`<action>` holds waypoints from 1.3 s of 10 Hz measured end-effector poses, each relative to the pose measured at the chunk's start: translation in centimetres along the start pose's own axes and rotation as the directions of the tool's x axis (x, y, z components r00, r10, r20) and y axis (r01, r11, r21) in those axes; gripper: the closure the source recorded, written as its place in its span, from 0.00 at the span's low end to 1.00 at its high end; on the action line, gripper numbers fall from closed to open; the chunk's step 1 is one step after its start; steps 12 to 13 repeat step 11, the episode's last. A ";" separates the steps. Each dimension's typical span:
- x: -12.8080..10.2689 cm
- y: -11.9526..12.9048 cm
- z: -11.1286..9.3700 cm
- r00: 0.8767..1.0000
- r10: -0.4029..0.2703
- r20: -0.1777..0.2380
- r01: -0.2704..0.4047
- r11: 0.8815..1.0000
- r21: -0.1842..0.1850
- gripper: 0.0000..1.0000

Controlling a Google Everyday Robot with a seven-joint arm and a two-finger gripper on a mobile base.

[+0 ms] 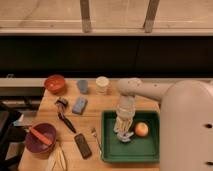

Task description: Wipe tray with towel

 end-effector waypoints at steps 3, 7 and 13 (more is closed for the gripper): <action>1.0 2.5 0.6 0.999 -0.051 0.000 0.051 0.999 -0.006 1.00; 6.4 3.8 2.5 1.000 0.007 0.011 -0.006 1.000 -0.028 1.00; 7.3 0.9 1.9 0.996 0.077 0.036 -0.075 0.996 -0.048 1.00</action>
